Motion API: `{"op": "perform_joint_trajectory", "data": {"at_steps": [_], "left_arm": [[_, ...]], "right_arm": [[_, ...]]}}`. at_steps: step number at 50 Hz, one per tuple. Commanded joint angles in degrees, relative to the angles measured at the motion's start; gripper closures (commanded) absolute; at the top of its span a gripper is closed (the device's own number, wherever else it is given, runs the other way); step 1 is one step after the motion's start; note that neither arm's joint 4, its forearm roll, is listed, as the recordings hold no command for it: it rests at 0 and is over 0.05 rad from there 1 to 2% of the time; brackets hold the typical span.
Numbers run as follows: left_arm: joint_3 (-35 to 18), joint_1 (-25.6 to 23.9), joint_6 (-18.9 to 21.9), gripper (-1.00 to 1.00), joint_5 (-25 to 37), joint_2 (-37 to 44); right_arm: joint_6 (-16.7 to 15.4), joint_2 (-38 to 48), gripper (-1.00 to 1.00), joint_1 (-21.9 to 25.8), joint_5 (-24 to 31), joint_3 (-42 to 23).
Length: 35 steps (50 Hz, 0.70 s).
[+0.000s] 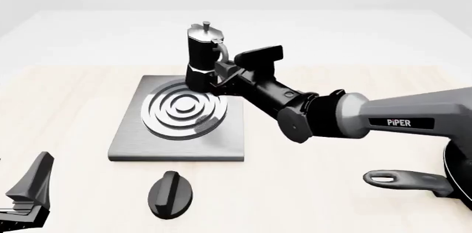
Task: Put the moka pot on the stove.
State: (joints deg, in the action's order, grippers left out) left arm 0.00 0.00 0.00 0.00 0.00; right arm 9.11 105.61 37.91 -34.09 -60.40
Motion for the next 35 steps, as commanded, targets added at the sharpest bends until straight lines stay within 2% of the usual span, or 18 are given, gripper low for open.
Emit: {"op": "perform_joint_trajectory", "data": {"at_steps": [1, 35], "left_arm": [[0.0, 0.0, 0.0, -1.0, 0.0, 0.0], [0.0, 0.0, 0.0, -1.0, 0.0, 0.0]], "right_arm": [[0.7, 1.5, 1.0, 0.5, -0.1, -2.0], [1.4, 7.0, 1.0, 2.1, 1.3, -6.6]]}}
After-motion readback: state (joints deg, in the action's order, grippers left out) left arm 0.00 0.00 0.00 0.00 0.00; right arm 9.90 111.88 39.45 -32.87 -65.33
